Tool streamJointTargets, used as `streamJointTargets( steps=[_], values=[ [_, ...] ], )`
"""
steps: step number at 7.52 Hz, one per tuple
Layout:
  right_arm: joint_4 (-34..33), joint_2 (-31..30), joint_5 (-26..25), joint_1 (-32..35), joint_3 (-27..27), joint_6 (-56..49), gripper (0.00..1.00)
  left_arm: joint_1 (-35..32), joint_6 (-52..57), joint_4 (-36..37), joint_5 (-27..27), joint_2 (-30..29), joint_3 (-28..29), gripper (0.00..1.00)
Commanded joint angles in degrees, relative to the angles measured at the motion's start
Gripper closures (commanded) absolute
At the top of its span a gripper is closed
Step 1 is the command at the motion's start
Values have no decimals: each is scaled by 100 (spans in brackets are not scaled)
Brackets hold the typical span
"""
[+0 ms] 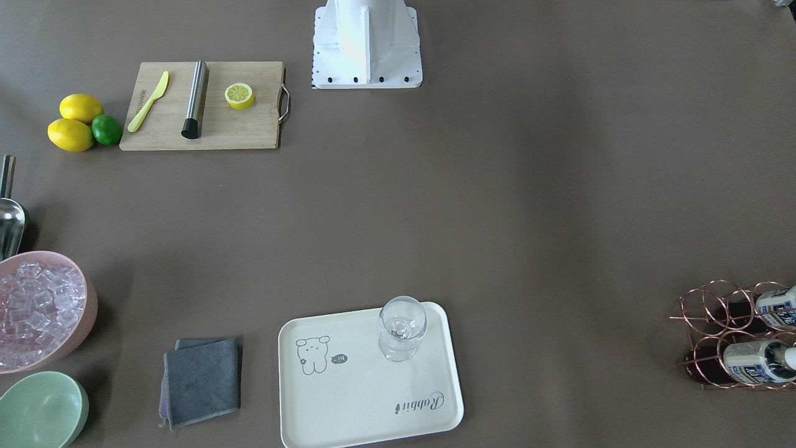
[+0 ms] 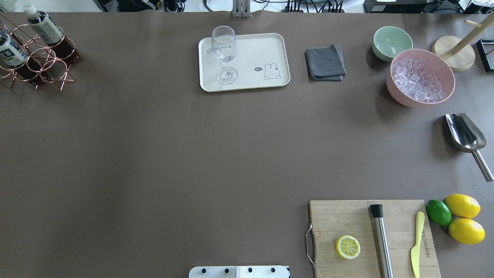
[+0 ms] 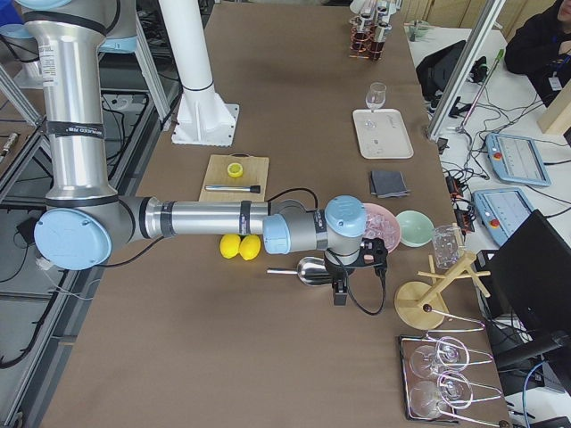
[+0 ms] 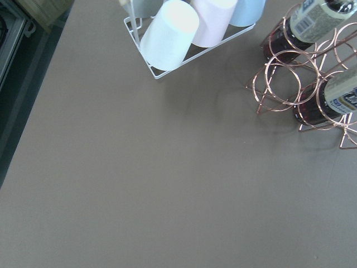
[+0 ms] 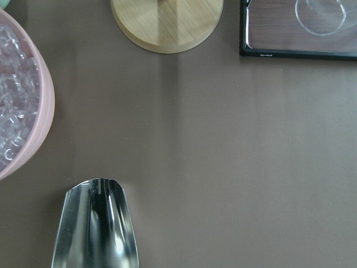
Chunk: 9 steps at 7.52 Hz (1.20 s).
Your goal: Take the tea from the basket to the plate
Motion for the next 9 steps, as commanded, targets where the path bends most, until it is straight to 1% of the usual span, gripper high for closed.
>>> streamJointTargets(
  steps=[1,2,3,4,5,6,7,8,9],
  values=[
    [9,-13,-6,3,38,-32,0,334,-523,40,-282,-282,-6,2],
    [9,-13,-6,-6,30,-6,0,404,-1031,57,-284,-560,20,2],
    [0,-22,11,-6,21,-41,0,561,-1132,249,-249,-781,29,2],
    [9,-13,11,-6,73,-50,0,667,-1542,668,-223,-1114,38,2],
    [9,-13,3,-6,117,-50,0,851,-2268,907,-222,-1369,73,2],
    [9,-13,3,-6,118,-41,0,922,-3084,953,-222,-1468,117,2],
    [9,-22,3,-6,109,-58,0,923,-3467,893,-240,-1469,213,2],
    [9,-22,-6,-6,109,-59,0,853,-3523,857,-301,-1677,666,2],
    [9,-30,-6,-6,92,-59,0,879,-4185,857,-275,-2062,1236,2]
  ],
)
